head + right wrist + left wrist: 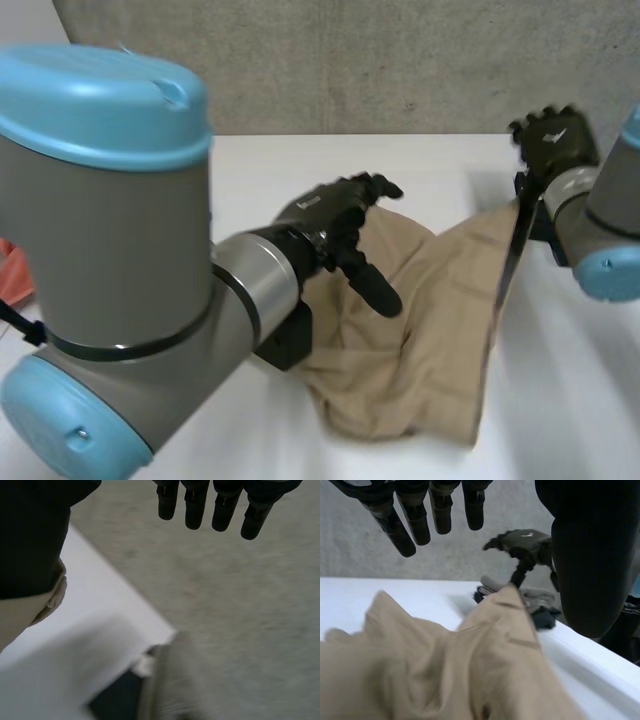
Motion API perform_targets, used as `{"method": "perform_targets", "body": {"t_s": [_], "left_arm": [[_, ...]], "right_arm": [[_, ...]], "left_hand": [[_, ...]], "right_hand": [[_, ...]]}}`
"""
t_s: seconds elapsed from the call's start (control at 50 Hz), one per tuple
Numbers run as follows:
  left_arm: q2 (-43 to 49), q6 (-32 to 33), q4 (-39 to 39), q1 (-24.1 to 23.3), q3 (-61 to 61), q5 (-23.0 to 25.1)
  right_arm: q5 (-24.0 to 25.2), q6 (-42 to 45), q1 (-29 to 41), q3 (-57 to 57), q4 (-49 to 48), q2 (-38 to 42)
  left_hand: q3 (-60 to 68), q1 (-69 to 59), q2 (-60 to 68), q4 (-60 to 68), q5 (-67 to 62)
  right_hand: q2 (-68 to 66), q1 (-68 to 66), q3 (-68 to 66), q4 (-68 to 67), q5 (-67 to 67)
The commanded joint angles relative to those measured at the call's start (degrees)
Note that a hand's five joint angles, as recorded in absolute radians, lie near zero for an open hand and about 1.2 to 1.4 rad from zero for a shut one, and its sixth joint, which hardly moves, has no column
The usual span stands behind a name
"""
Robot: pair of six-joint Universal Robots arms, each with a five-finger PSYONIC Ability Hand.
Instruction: Fold the laundry.
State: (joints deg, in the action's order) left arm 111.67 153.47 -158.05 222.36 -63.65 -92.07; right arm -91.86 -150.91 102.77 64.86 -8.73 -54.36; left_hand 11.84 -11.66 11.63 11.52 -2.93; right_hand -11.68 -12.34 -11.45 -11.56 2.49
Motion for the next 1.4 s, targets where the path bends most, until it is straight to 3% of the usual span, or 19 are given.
{"method": "perform_targets", "body": {"t_s": [0.02, 0.16, 0.32, 0.46, 0.6, 0.78, 1.0, 1.06, 1.22, 1.26, 1.4], "left_arm": [[-3.47, 4.29, -0.15, 3.52, -2.52, -0.92], [-6.81, 12.36, -0.32, 7.73, -8.67, -1.27], [-9.89, 25.28, -0.32, 10.55, -16.49, -1.62], [-13.49, 34.52, -1.81, 10.64, -23.53, -3.20], [-14.55, 40.68, -8.14, 11.08, -29.51, -5.31], [-8.42, 46.30, -14.82, 12.66, -31.62, -5.93], [-0.58, 46.83, -16.50, 13.28, -28.37, -5.75], [1.53, 47.45, -16.41, 13.36, -26.62, -5.75], [5.13, 48.59, -15.53, 13.28, -22.66, -5.66], [6.01, 48.68, -15.18, 13.19, -21.70, -5.93], [6.45, 48.42, -13.07, 12.75, -20.02, -5.93]], "right_arm": [[2.65, -0.43, -2.66, -10.98, 3.18, 4.00], [6.44, -2.29, -1.61, -10.19, 20.47, -1.79], [-1.55, 0.43, -1.34, -12.30, 34.81, -7.32], [-2.79, 4.74, -1.08, -10.20, 39.49, -14.71], [-1.74, 8.17, 1.55, -4.40, 45.63, -21.92], [0.19, 5.99, 8.23, 7.63, 50.56, -27.19], [4.76, -0.35, 12.63, 22.49, 49.60, -28.34], [4.59, -1.93, 13.51, 27.15, 45.74, -28.34], [2.31, -2.37, 15.71, 38.05, 29.14, -27.99], [1.17, -2.81, 15.97, 40.77, 22.92, -27.12], [-1.21, -2.20, 16.15, 45.44, 8.22, -23.69]], "left_hand": [[-1.84, 1.66, -1.63, -1.52, 2.93], [-1.84, 1.66, -1.63, -1.52, 2.93], [-1.84, 1.66, -1.63, -1.52, 2.93], [-1.84, 1.66, -1.63, -1.52, 2.93], [-1.84, 1.66, -1.63, -1.52, 2.93], [1.89, -2.07, 2.10, 2.21, -0.80], [18.21, -18.38, 18.42, 18.53, -17.12], [29.12, -29.30, 29.34, 29.45, -28.04], [58.41, -58.58, 58.62, 58.73, -57.32], [65.94, -66.12, 66.15, 66.26, -64.85], [68.16, -68.34, 68.37, 68.48, -67.07]], "right_hand": [[1.68, 2.34, 1.45, 1.56, -2.49], [1.68, 2.34, 1.45, 1.56, -2.49], [1.68, 2.34, 1.45, 1.56, -2.49], [1.68, 2.34, 1.45, 1.56, -2.49], [1.68, 2.34, 1.45, 1.56, -2.49], [1.68, 2.34, 1.45, 1.56, -2.49], [-2.86, -2.20, -3.09, -2.98, 2.04], [-7.74, -7.08, -7.96, -7.86, 6.92], [-9.25, -8.59, -9.47, -9.37, 8.43], [-14.93, -14.28, -15.16, -15.05, 14.12], [-29.08, -28.42, -29.31, -29.20, 28.26]]}}
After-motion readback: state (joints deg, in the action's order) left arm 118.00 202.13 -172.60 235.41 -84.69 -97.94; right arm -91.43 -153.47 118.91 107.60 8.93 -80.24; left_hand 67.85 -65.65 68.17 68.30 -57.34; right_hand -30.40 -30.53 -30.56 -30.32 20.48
